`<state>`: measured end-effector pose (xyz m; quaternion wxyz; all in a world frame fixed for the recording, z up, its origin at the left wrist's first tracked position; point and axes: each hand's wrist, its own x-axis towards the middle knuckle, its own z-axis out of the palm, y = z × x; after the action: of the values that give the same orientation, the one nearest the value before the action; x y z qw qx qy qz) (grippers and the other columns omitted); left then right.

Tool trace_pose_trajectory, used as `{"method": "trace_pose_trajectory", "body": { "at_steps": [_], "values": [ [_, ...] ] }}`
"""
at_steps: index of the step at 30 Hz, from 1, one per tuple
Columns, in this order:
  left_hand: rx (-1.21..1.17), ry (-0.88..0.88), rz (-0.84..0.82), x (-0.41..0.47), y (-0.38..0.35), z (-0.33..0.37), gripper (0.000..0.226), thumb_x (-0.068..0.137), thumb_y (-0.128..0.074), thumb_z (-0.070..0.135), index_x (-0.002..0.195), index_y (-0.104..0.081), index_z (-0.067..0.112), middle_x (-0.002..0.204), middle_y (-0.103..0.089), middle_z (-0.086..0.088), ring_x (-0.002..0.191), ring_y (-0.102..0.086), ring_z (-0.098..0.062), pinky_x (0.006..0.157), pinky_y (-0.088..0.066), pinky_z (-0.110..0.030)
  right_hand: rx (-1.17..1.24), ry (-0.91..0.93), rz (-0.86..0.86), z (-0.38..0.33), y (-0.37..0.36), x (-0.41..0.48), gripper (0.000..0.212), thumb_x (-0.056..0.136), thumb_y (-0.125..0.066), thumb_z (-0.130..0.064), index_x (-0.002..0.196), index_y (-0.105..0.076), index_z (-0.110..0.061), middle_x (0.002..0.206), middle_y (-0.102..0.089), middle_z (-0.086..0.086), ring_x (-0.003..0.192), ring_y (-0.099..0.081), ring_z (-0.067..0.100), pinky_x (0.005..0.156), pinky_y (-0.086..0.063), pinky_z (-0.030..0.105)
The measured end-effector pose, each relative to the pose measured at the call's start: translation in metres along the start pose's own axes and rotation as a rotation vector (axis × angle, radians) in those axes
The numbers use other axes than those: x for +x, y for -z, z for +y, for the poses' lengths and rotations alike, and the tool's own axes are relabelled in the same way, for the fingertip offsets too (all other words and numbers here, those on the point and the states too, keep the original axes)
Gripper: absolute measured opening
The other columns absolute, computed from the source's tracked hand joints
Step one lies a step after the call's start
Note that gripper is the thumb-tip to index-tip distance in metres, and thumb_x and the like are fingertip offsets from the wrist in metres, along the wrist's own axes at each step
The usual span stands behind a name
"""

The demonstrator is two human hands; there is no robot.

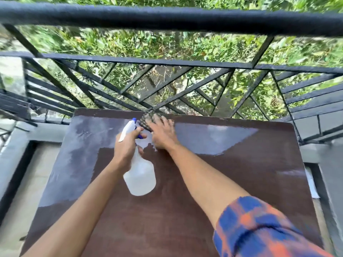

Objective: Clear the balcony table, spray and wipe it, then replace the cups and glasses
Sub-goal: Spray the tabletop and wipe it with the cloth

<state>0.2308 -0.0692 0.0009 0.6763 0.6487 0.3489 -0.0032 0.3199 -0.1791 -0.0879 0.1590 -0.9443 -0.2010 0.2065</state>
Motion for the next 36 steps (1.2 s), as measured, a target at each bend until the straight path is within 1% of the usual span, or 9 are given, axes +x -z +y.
{"method": "trace_pose_trajectory", "body": {
  "at_steps": [2, 6, 8, 12, 15, 21, 23, 30, 36],
  "values": [
    [-0.026, 0.018, 0.002, -0.007, 0.002, -0.003, 0.019, 0.085, -0.066, 0.025, 0.072, -0.077, 0.018, 0.07, -0.072, -0.003, 0.043, -0.054, -0.019, 0.044, -0.045, -0.025, -0.027, 0.109, 0.004, -0.007, -0.013, -0.023, 0.068, 0.095, -0.054, -0.024, 0.155, -0.028, -0.04, 0.167, -0.018, -0.001, 0.153, -0.014, 0.029, 0.123, -0.009, 0.051],
    [-0.033, 0.027, -0.068, -0.023, -0.004, -0.009, 0.015, 0.096, -0.062, 0.02, 0.088, -0.073, 0.014, 0.078, -0.073, -0.004, 0.039, -0.052, -0.018, 0.042, -0.044, -0.023, -0.042, 0.169, 0.184, 0.051, -0.034, -0.115, 0.054, 0.097, -0.054, -0.037, 0.149, -0.042, -0.04, 0.16, -0.036, -0.001, 0.147, -0.032, 0.028, 0.121, -0.022, 0.05],
    [-0.018, 0.035, -0.121, -0.033, -0.01, -0.009, 0.015, 0.097, -0.061, 0.022, 0.09, -0.07, 0.013, 0.083, -0.07, -0.006, 0.037, -0.046, -0.02, 0.042, -0.041, -0.024, -0.09, -0.02, 0.257, 0.105, -0.029, -0.155, 0.054, 0.101, -0.046, -0.043, 0.153, -0.035, -0.039, 0.163, -0.032, 0.0, 0.148, -0.031, 0.028, 0.121, -0.022, 0.048],
    [-0.012, 0.039, -0.186, -0.053, -0.019, -0.014, 0.013, 0.099, -0.06, 0.02, 0.095, -0.07, 0.014, 0.089, -0.069, -0.009, 0.045, -0.042, -0.023, 0.042, -0.041, -0.024, 0.067, -0.781, 0.358, 0.188, 0.006, -0.198, 0.061, 0.103, -0.043, -0.042, 0.158, -0.019, -0.033, 0.168, -0.016, 0.008, 0.153, -0.019, 0.032, 0.122, -0.017, 0.05],
    [0.008, 0.04, -0.22, -0.065, -0.026, -0.022, 0.013, 0.1, -0.059, 0.02, 0.096, -0.071, 0.017, 0.089, -0.07, -0.009, 0.048, -0.046, -0.019, 0.043, -0.043, -0.025, 0.156, -0.959, 0.361, 0.167, 0.007, -0.197, 0.065, 0.102, -0.046, -0.037, 0.159, -0.017, -0.03, 0.169, -0.008, 0.009, 0.153, -0.012, 0.035, 0.123, -0.014, 0.052],
    [-0.009, 0.079, -0.286, -0.08, -0.045, -0.038, 0.019, 0.095, -0.062, 0.02, 0.081, -0.075, 0.025, 0.076, -0.071, -0.001, 0.059, -0.063, -0.015, 0.056, -0.052, -0.024, -0.094, -0.005, 0.095, 0.048, -0.058, -0.213, 0.056, 0.097, -0.048, -0.031, 0.151, -0.037, -0.034, 0.166, -0.022, 0.003, 0.15, -0.024, 0.035, 0.12, -0.02, 0.056],
    [0.004, 0.084, -0.331, -0.086, -0.054, -0.041, 0.013, 0.093, -0.064, 0.022, 0.084, -0.073, 0.02, 0.078, -0.069, -0.004, 0.065, -0.064, -0.02, 0.065, -0.052, -0.031, -0.104, 0.101, 0.057, 0.056, -0.055, -0.222, 0.05, 0.096, -0.048, -0.033, 0.145, -0.042, -0.038, 0.164, -0.029, 0.0, 0.149, -0.03, 0.032, 0.119, -0.024, 0.053],
    [0.111, 0.007, -0.38, -0.111, -0.079, -0.054, 0.032, 0.092, -0.062, 0.019, 0.07, -0.076, 0.038, 0.077, -0.069, -0.001, 0.039, -0.044, -0.017, 0.04, -0.041, -0.025, -0.06, -0.723, 0.295, 0.238, 0.017, -0.256, 0.064, 0.102, -0.044, -0.038, 0.16, -0.017, -0.034, 0.168, -0.015, 0.006, 0.15, -0.024, 0.033, 0.12, -0.026, 0.047],
    [0.149, 0.01, -0.428, -0.142, -0.086, -0.071, 0.028, 0.089, -0.064, 0.023, 0.07, -0.076, 0.04, 0.08, -0.07, -0.003, 0.038, -0.042, -0.021, 0.04, -0.041, -0.027, 0.072, -0.911, 0.254, 0.297, 0.014, -0.328, 0.065, 0.101, -0.047, -0.033, 0.16, -0.018, -0.031, 0.168, -0.015, 0.008, 0.147, -0.028, 0.035, 0.118, -0.029, 0.05]
  ]
}}
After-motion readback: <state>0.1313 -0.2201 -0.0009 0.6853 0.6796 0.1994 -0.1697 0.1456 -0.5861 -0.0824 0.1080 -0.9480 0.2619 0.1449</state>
